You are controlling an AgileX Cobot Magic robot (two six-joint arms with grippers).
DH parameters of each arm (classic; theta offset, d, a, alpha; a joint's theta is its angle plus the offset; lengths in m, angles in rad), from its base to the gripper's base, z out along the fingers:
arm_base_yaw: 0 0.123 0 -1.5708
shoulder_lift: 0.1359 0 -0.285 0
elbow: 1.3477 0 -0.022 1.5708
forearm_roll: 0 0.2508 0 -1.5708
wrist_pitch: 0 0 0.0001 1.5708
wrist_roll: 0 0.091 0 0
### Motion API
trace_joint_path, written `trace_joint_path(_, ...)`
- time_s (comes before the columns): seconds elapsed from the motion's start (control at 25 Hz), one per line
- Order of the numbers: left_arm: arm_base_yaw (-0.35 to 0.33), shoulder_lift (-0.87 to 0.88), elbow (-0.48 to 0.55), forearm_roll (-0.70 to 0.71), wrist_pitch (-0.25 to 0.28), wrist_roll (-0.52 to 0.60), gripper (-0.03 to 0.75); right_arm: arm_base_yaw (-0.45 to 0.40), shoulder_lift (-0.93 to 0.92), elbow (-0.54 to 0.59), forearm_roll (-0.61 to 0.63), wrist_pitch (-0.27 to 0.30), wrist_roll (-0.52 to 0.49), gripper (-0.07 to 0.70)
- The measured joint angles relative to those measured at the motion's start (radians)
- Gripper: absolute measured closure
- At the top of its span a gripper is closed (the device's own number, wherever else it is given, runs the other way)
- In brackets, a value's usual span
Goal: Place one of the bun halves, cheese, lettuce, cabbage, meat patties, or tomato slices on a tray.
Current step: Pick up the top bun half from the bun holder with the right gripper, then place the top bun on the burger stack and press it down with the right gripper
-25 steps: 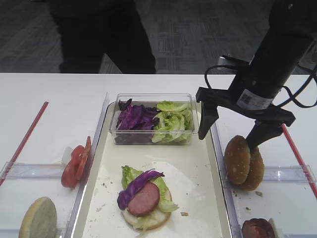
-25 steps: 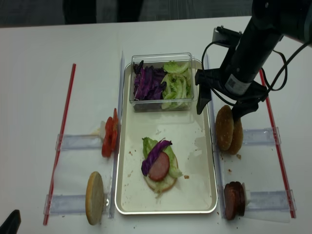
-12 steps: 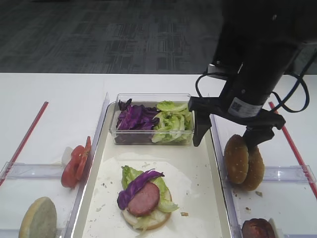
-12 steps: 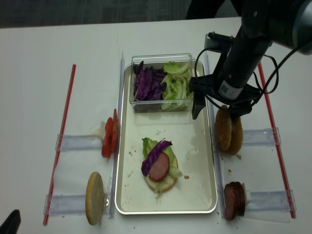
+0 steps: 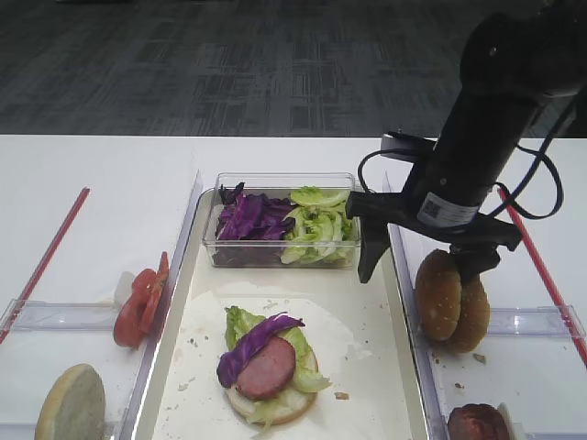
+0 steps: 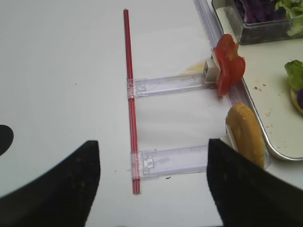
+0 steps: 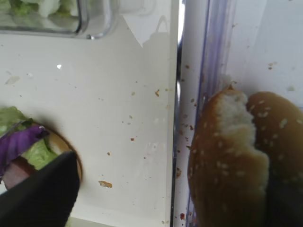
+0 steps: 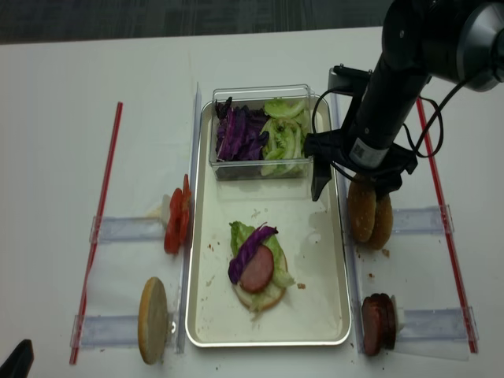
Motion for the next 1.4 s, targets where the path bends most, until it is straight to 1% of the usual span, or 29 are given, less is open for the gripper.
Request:
trace_joint_path(0.16, 0.000, 0.000, 0.000, 0.000, 0.000, 0.000, 0.235, 0.000, 0.000, 0.000, -0.010, 0.002, 0.002, 0.069)
trace_joint_path(0.4, 0.000, 0.000, 0.000, 0.000, 0.000, 0.000, 0.235, 0.000, 0.000, 0.000, -0.051, 0.012, 0.004, 0.237)
trace_joint_path(0.72, 0.000, 0.000, 0.000, 0.000, 0.000, 0.000, 0.235, 0.000, 0.000, 0.000, -0.086, 0.020, 0.004, 0.353)
trace_joint_path(0.96, 0.000, 0.000, 0.000, 0.000, 0.000, 0.000, 0.235, 0.000, 0.000, 0.000, -0.093, 0.028, 0.004, 0.457)
trace_joint_path(1.12, 0.000, 0.000, 0.000, 0.000, 0.000, 0.000, 0.235, 0.000, 0.000, 0.000, -0.093, 0.028, 0.004, 0.484)
trace_joint_path(1.4, 0.000, 0.000, 0.000, 0.000, 0.000, 0.000, 0.235, 0.000, 0.000, 0.000, -0.093, 0.031, 0.004, 0.489)
